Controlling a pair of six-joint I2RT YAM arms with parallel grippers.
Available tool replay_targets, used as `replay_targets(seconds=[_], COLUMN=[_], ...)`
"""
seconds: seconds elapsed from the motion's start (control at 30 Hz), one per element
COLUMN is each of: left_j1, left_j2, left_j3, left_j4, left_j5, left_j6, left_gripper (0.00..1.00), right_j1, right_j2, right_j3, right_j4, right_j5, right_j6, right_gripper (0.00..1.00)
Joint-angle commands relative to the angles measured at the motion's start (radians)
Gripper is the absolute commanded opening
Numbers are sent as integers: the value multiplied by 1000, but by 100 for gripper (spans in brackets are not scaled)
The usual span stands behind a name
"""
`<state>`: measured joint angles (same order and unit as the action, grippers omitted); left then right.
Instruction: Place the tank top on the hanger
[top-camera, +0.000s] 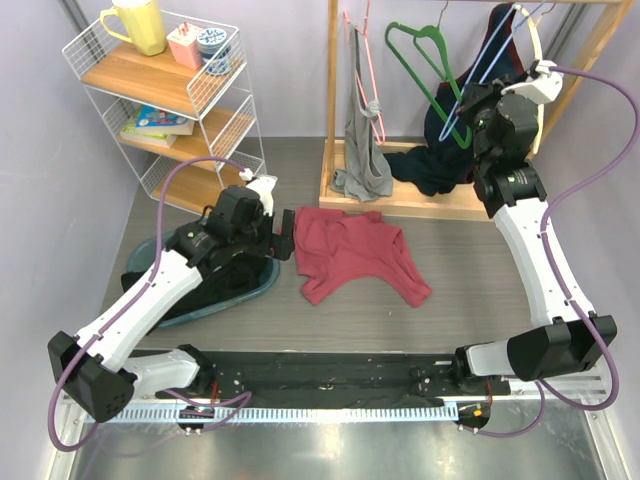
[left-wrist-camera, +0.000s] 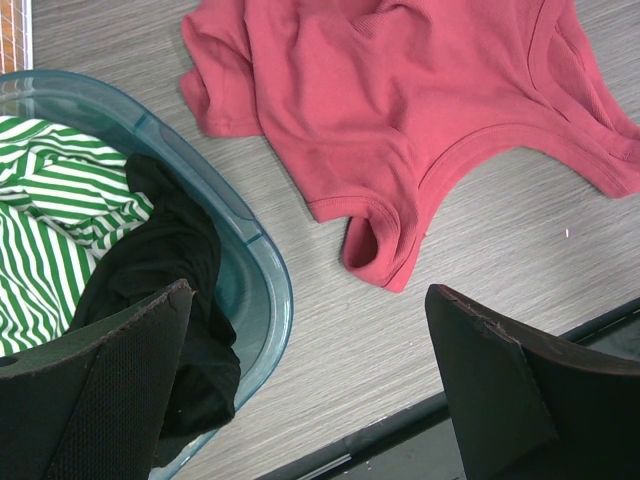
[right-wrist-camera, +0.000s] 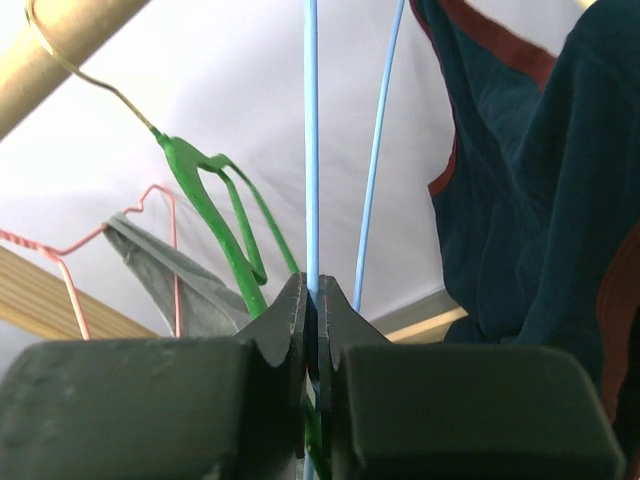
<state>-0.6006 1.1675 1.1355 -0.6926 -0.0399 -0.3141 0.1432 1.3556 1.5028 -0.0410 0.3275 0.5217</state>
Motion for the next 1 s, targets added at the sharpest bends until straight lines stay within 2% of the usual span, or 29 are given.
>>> replay_targets(seconds=[0.0, 0.37, 0.57, 0.73, 0.97], left_j1=[-1, -1, -1, -1, -1], left_j2=[-28, -31, -40, -97, -103], left_j3=[0, 0, -2, -39, -39], left_j4=[21, 19, 31, 99, 94], left_j5=[12, 14, 37, 132, 101], left_j6=[-8, -8, -3, 1, 6], left_gripper=[100, 100, 100, 100, 100], right_j1=[4, 6, 53, 79, 76], right_j2=[5, -4, -19, 4, -26], right_j3=[42, -4, -47, -33, -47], right_j4=[133, 170, 216, 240, 227], right_j5=[79, -33, 28, 74, 93], right_j6=[-15, 47, 63, 55, -23], right_gripper=[1, 1, 1, 1, 1])
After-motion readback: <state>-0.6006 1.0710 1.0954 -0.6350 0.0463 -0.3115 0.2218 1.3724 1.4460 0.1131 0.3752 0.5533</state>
